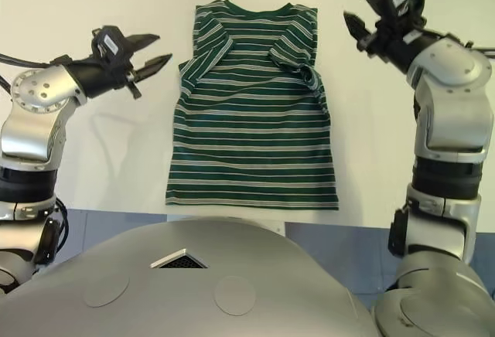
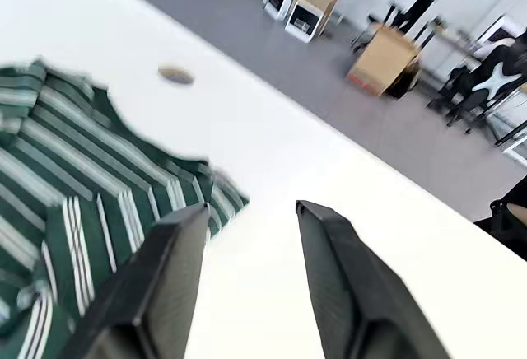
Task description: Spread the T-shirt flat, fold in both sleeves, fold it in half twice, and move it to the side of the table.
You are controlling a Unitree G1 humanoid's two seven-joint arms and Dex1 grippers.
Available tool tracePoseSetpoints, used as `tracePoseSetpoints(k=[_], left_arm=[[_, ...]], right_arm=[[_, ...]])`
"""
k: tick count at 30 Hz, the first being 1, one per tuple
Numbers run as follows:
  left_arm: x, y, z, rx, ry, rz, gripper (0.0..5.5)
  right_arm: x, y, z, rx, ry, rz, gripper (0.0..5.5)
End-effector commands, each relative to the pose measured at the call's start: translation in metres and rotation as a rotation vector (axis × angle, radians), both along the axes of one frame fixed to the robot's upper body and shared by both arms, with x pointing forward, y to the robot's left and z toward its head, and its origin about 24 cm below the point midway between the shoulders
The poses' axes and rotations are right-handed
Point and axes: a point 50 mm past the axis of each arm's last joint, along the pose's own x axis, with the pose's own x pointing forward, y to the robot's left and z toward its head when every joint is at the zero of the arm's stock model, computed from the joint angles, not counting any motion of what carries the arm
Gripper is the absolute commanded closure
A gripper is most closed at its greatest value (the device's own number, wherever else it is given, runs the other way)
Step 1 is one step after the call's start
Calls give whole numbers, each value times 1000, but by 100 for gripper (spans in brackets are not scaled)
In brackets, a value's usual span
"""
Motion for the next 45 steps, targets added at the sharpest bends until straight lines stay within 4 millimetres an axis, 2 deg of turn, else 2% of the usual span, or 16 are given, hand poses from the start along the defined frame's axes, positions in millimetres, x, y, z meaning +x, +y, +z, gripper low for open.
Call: tracePoseSetpoints(k=[1,3,5,9,13,15,18,20,22,23,26,30,34,39,43,45], left_arm=[[13,10,-33,151,52,86,366],[16,-2,-53,225,76,43,366],[17,-23,-62,198,88,-5,366],[12,-54,-51,15,83,-78,366],[1,-62,-25,-100,44,-102,366],[-8,-67,-35,-41,64,-127,366],[-18,-65,-59,104,87,-160,366],[-17,-35,-33,104,23,-179,366],[-47,5,-6,199,21,-396,366],[-69,24,-2,328,67,-565,366],[-105,56,4,558,185,-876,366],[-122,37,-4,520,101,-1024,366],[-139,23,-14,470,70,-1053,366],[-138,-1,-31,417,-7,-1013,366],[-154,-4,-46,410,83,-1082,366],[-155,-1,-49,439,101,-1104,397]], right_arm=[[-11,-6,-22,-97,58,29,354],[-14,-2,-29,-117,67,57,354],[-16,1,-34,-127,70,78,354],[-17,-1,-37,-131,71,67,354],[-22,-8,-41,-145,79,57,354],[-28,-3,-45,-131,93,98,354],[-40,10,-46,-91,108,238,354],[-70,-7,-33,-134,195,431,354],[-104,-29,-19,-234,350,655,354],[-114,-41,-16,-337,402,752,354],[-123,-53,-14,-480,421,952,354],[-138,-40,-37,-481,350,1136,354],[-142,-28,-38,-456,250,1203,354],[-139,-24,-39,-459,220,1255,354],[-136,-28,-44,-476,245,1272,354],[-134,-30,-46,-480,249,1270,350]])
